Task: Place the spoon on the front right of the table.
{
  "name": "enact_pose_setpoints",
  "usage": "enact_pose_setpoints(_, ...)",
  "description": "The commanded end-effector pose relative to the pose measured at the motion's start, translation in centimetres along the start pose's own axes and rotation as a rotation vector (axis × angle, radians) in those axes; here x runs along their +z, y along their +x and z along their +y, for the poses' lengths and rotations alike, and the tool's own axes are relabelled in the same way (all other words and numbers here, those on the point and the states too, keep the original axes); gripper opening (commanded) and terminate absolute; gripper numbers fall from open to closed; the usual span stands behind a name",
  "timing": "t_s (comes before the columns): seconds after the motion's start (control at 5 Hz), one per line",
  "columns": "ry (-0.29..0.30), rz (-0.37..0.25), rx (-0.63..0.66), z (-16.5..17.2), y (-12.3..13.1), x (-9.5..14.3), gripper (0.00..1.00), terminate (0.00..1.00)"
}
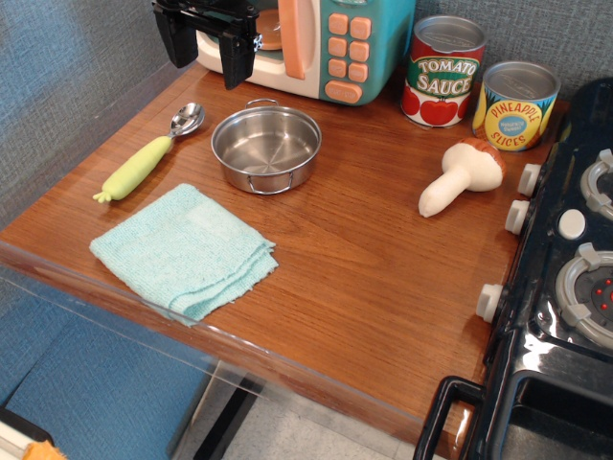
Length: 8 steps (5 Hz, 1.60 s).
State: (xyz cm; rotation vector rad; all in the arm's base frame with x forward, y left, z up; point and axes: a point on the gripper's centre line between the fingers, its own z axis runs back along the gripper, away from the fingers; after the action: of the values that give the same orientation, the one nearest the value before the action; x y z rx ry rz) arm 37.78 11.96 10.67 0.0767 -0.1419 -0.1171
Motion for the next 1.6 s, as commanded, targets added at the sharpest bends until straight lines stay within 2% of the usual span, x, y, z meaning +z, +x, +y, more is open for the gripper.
enact_pose_setpoints(0.0,0.0,0.0,0.0,0.0,0.0,0.0,1.0,0.0)
enact_pose_setpoints(0.4,0.038,0.039,0.058,2.0,-3.7,-0.9,1.0,0.0)
enact_pose_setpoints(0.8,0.078,0.056,0.115,3.9,-6.4,-3.3,1.0,0.0)
enact_pose_setpoints(1.0,0.12,0.038,0.149,5.1,-7.0,-3.9,1.0,0.0)
enact_pose_setpoints(1.4,0.129,0.041,0.197,6.0,-7.6,-5.5,1.0,0.0)
